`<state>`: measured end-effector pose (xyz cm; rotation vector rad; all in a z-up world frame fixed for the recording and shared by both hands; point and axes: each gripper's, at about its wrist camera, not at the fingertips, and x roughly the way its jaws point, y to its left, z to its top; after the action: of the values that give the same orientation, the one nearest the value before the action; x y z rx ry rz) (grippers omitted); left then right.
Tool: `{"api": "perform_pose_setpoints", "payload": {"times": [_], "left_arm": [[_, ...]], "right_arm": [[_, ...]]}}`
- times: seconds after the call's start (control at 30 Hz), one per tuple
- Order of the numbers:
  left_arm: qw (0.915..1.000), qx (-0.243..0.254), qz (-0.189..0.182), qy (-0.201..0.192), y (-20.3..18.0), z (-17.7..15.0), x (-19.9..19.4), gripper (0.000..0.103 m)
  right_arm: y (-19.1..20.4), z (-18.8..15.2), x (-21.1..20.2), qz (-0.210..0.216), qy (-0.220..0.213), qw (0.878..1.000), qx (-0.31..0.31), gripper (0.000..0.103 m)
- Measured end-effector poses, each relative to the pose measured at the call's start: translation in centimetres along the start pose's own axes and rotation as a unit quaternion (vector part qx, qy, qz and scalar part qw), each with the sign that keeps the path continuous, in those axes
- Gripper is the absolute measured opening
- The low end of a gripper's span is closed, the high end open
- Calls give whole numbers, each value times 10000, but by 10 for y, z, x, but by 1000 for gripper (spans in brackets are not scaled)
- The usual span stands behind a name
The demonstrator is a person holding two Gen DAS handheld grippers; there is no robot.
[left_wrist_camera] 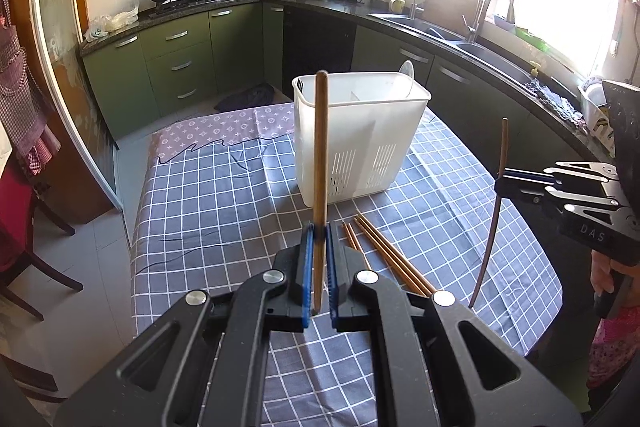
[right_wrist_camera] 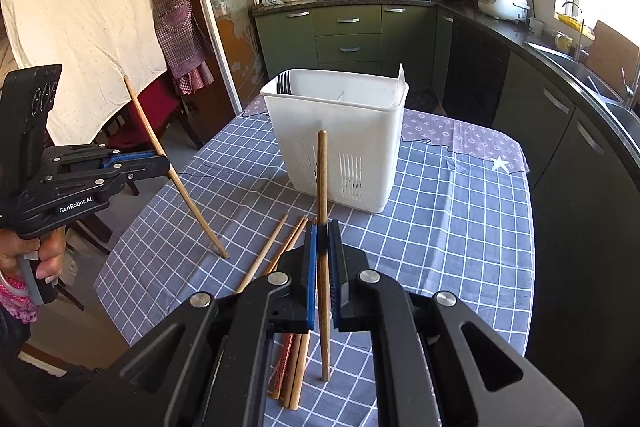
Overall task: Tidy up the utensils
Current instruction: 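Drop the chopstick into the caddy with the left gripper while the right gripper carries its chopstick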
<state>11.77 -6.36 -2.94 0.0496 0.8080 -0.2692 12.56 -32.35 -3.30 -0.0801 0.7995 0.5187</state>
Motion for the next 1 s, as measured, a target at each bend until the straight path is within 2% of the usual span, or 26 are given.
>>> {"api": "perform_pose_setpoints", "payload": {"times": [0.37,0.6,0.83,1.0], "left_arm": [[9998,114,-80,-166,-7,22,-10,6],[9988,245,-259,-348,-17,58,-31,6],[9945,340,-290,-943,-27,107,-64,6],[9912,286,-253,-1267,-33,140,-69,6]], "right_arm": [[-2,21,-16,71,-301,9995,25,6],[1,45,-34,157,-507,9986,-62,6],[1,80,-56,222,-700,9971,-174,6],[0,106,-74,291,-916,9952,-160,6]]}}
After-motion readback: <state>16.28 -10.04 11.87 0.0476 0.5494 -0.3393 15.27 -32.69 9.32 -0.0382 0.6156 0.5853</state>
